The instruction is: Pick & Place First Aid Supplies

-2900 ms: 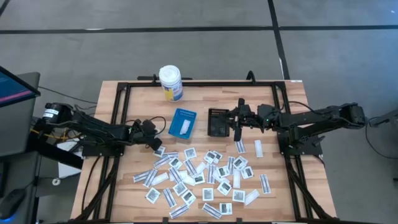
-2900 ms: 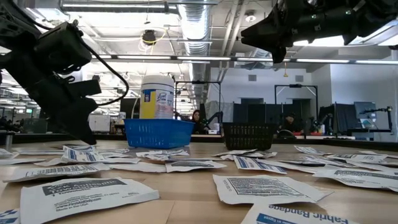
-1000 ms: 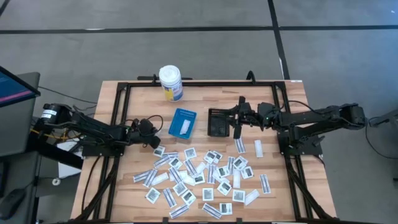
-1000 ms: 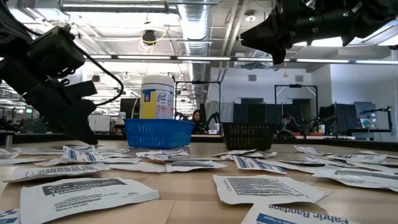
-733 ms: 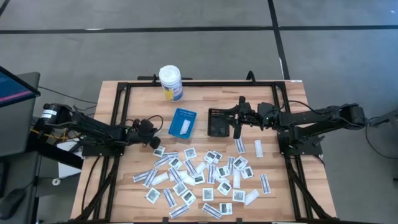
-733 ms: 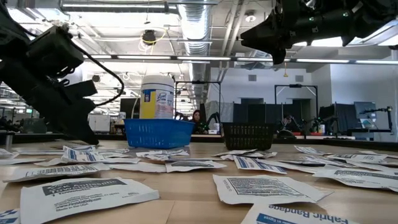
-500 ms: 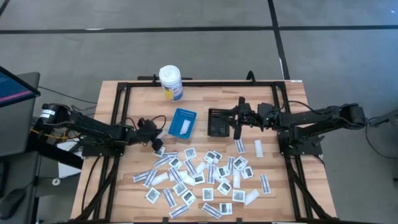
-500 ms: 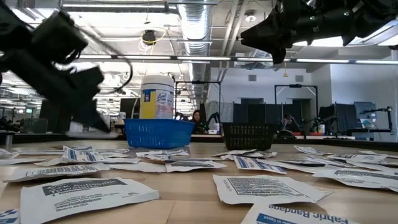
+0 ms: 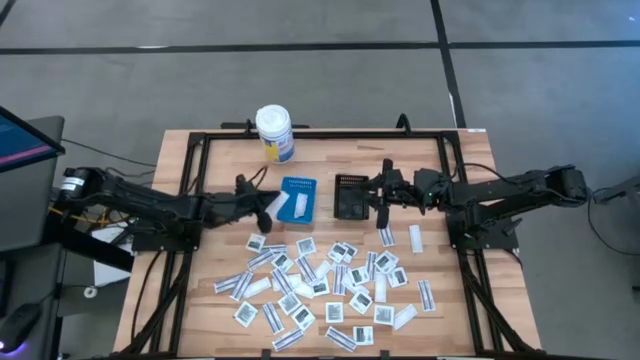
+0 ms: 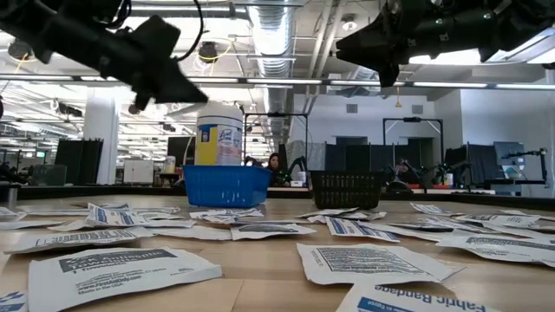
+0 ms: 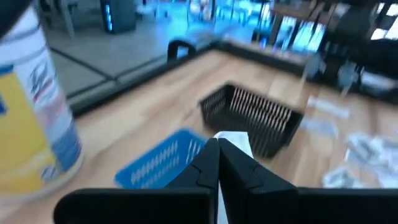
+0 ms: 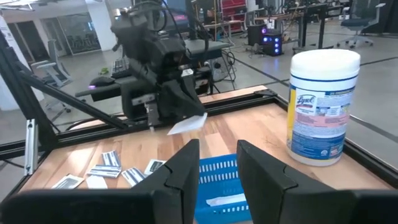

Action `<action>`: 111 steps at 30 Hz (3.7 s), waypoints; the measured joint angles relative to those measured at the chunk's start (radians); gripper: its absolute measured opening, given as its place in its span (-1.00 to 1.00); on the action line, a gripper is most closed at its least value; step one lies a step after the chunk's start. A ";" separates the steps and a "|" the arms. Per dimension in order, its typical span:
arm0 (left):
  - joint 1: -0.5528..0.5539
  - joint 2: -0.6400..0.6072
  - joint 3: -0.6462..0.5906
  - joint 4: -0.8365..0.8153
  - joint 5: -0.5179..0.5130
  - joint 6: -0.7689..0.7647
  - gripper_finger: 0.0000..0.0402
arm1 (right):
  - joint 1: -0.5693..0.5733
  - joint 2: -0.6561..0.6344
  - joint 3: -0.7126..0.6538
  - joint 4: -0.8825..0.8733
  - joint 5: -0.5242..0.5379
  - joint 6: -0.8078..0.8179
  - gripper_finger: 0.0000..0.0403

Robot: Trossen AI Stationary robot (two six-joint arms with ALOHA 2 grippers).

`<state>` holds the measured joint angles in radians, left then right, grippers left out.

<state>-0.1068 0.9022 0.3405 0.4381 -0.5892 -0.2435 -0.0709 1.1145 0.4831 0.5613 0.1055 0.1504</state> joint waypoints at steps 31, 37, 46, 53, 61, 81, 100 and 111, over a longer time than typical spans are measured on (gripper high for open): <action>0.190 0.567 0.002 0.584 0.219 -0.040 -0.60 | -0.068 0.000 0.000 0.055 0.000 -0.001 -0.49; 0.137 0.403 0.002 0.584 0.431 0.102 -0.55 | -0.038 0.000 0.000 0.053 0.000 -0.001 -0.49; -0.030 0.210 0.002 0.286 0.514 0.095 -0.57 | 0.013 0.000 0.000 0.024 0.000 0.000 -0.49; -0.250 0.134 0.002 0.082 0.507 0.082 -0.57 | 0.080 0.014 0.000 -0.046 0.000 0.000 -0.49; -0.400 0.073 0.002 -0.285 0.406 0.013 -0.57 | 0.130 0.104 0.000 -0.034 -0.001 0.001 -0.49; -0.424 0.039 -0.104 -0.578 0.206 -0.073 -0.57 | 0.150 0.162 0.000 0.079 0.000 0.000 -0.49; -0.424 0.143 -0.145 -0.428 0.107 -0.079 -0.57 | 0.026 0.162 0.007 0.138 -0.001 -0.003 -0.49; -0.424 0.164 -0.190 -0.324 0.113 -0.158 -0.93 | 0.054 0.163 0.092 0.127 -0.004 -0.079 -0.49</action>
<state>-0.5308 1.0659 0.1505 0.1141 -0.4762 -0.4017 -0.0171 1.2779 0.5749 0.6884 0.1017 0.0711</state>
